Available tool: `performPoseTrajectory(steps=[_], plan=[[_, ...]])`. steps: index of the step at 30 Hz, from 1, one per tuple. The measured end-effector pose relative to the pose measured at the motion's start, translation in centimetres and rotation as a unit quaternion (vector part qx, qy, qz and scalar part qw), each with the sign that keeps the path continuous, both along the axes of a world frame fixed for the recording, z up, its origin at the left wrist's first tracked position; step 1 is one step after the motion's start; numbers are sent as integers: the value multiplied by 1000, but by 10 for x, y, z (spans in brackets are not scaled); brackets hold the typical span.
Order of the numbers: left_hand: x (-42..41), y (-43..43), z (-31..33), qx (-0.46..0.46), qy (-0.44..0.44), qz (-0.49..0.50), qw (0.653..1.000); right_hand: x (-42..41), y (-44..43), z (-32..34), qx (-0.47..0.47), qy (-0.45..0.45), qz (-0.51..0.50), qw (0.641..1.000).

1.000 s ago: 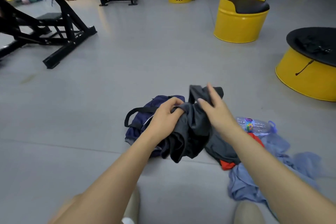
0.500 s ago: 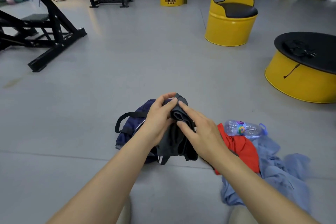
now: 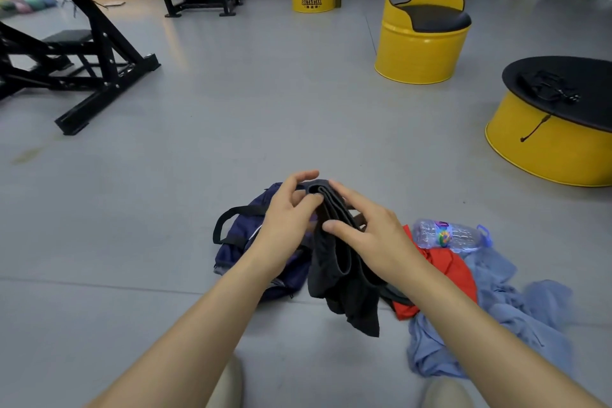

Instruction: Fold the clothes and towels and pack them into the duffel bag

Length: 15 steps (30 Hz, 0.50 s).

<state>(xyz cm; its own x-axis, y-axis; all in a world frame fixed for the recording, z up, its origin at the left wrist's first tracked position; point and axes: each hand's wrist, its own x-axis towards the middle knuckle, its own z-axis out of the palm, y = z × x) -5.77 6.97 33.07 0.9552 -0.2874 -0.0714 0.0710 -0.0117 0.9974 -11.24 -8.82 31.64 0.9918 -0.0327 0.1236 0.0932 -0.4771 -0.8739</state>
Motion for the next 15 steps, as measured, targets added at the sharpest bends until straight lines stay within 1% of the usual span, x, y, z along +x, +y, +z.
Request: performPoseTrajectory(steps=[4,6,7,8,10,11,13,15], plan=[[8,-2,3,1,45,38,998,0,-10,1,4,21,31,999],[11,0,4,30,28,46,998,-1,-17,4,23,32,44,998],[13,3,2,62,-4,36,997,0,-22,6,14,30,41,999],[17,9,-1,115,-49,16,992,1,-27,7,-12,19,27,999],[27,23,-5,248,-139,-29,958,5,-43,9,-77,-3,-20,997],[32,31,-6,292,-158,-42,942,8,-52,12,-104,-7,-40,994],[38,47,-5,323,-155,-36,933,11,-68,20,-159,-8,-63,985],[42,58,1,311,-131,-14,941,11,-76,32,-206,-6,-71,976]])
